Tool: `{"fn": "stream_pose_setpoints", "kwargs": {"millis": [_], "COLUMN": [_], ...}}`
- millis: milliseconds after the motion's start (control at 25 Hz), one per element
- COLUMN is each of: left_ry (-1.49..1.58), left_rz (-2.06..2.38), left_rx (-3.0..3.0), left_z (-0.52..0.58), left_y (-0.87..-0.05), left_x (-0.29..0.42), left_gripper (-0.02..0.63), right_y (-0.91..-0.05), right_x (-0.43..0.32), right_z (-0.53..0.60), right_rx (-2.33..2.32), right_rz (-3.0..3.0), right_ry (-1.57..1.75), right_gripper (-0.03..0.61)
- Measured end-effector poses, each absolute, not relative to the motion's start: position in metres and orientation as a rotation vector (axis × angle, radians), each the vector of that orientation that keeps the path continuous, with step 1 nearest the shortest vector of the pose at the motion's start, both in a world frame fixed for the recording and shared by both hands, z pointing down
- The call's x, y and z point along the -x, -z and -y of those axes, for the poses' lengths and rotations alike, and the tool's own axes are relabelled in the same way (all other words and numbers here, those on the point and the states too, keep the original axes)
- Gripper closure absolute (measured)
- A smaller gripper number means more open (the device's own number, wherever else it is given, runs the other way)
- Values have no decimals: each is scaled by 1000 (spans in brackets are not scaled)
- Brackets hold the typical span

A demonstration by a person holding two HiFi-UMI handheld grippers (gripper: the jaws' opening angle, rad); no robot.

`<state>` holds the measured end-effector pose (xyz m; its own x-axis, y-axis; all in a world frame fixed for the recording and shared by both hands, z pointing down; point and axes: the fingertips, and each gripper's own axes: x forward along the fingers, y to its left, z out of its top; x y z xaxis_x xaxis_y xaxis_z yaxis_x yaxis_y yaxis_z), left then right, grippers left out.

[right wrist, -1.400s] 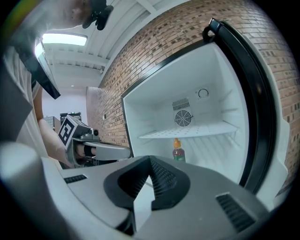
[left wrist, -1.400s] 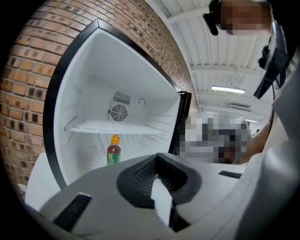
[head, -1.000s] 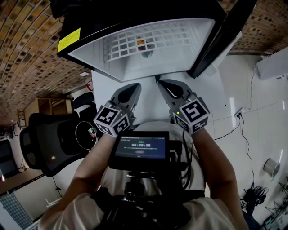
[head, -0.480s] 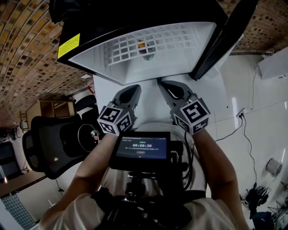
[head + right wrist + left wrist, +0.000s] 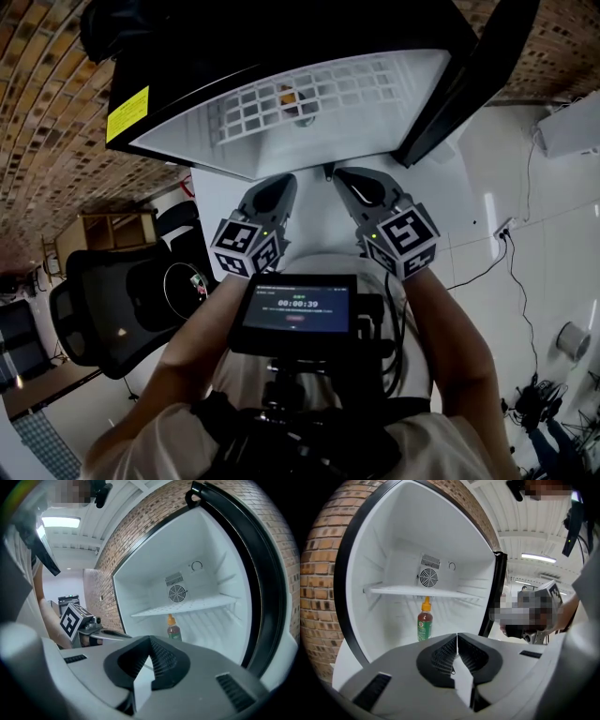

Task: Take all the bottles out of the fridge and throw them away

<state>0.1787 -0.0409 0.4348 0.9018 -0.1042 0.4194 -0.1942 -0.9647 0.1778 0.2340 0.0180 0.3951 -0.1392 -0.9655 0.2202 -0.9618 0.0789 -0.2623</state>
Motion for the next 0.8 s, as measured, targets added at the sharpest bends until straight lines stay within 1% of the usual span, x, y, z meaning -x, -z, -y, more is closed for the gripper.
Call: {"fn": "stream_pose_setpoints", "kwargs": {"millis": [240,280,400,560,600,640,720,800], "left_ry": [-627,-621,-629,-655,-665,-675,-693,-715], "left_rz": [274,271,287,367,389,412,452,472], "left_rx": [-2837,-2834,-2823,-2833,-2833,-2828,-2807,-2809], "left_z": [54,56,61,75,80,84,95,104], "left_y": [-448,-450,-459,-471,-476,-481,-489,-496], "left_x": [-182,-184,-192,-207,-209,-212,-216,-222], "left_gripper": [587,560,429,379,358,354,315,297], "right_y": [-401,-402,-406,-411,-412,-413,-413,-414], "right_x": [-237,-238,-240,-244,-246,-248,-253,-258], "right_z": [-14,-15,-17,-19,-20,-21,-24,-27], "right_rx": [2046,2047,2055,2053,2056,2060,2074,2090], "right_rz": [-2303,-2302,-2286,-2286,-2280,-2272,-2248,-2231], "right_ry": [570,574,596,610,615,619,630,635], "right_gripper": [572,572,572,572,572,572,572,572]}}
